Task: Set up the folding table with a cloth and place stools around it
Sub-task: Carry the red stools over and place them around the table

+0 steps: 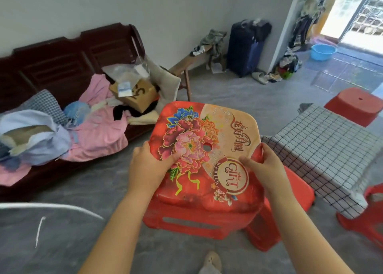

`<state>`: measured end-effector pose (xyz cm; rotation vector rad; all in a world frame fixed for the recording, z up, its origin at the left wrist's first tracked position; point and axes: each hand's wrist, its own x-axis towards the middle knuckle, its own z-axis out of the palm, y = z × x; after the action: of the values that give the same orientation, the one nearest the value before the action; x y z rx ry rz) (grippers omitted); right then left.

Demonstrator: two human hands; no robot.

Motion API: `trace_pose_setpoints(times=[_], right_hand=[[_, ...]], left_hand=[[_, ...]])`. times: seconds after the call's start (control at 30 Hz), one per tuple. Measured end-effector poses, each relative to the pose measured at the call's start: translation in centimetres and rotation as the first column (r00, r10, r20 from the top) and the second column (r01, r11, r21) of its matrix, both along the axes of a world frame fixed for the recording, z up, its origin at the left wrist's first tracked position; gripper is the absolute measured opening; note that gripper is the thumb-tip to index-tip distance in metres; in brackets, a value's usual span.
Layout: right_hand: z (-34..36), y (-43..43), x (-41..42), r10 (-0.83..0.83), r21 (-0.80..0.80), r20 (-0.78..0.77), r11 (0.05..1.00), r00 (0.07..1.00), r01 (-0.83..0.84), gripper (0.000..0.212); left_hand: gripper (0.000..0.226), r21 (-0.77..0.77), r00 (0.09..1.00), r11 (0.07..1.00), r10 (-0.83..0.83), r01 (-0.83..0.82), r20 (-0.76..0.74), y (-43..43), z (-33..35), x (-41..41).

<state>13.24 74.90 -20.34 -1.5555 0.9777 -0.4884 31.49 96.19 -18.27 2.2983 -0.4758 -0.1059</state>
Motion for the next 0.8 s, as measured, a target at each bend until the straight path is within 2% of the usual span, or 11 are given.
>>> trace_pose_setpoints(times=[0.17,0.37,0.57,0.7,0.8], right_hand=[[0.1,-6.3,5.3,-0.056,0.001,0.012,0.998,0.998,0.056,0.055],[-1.2,-14.5,11.3,-0.144,-0.018,-0.013,0.989,0.989,0.144,0.057],[-3.5,-23.8,18.8,-0.288,-0.051,-0.079,0.957,0.954,0.284,0.053],[-4.9,-29.9,24.2,-0.391,-0.087,-0.116,0.92,0.913,0.383,0.052],[-5.8,-34.8,27.1,-0.453,-0.068,-0.14,0.891,0.88,0.448,0.053]], left_hand=[[0.084,0.012,0.997,0.998,-0.06,0.06,0.055,-7.5,1.0,6.1],[0.089,-0.01,0.987,0.987,-0.158,0.159,0.036,-17.6,-0.5,14.2],[0.097,0.066,0.96,0.958,-0.276,0.279,-0.057,-29.7,-3.9,23.4],[0.099,0.068,0.912,0.92,-0.369,0.386,-0.182,-38.5,-6.0,30.9],[0.099,0.064,0.873,0.884,-0.442,0.462,-0.204,-45.6,-6.6,34.9]])
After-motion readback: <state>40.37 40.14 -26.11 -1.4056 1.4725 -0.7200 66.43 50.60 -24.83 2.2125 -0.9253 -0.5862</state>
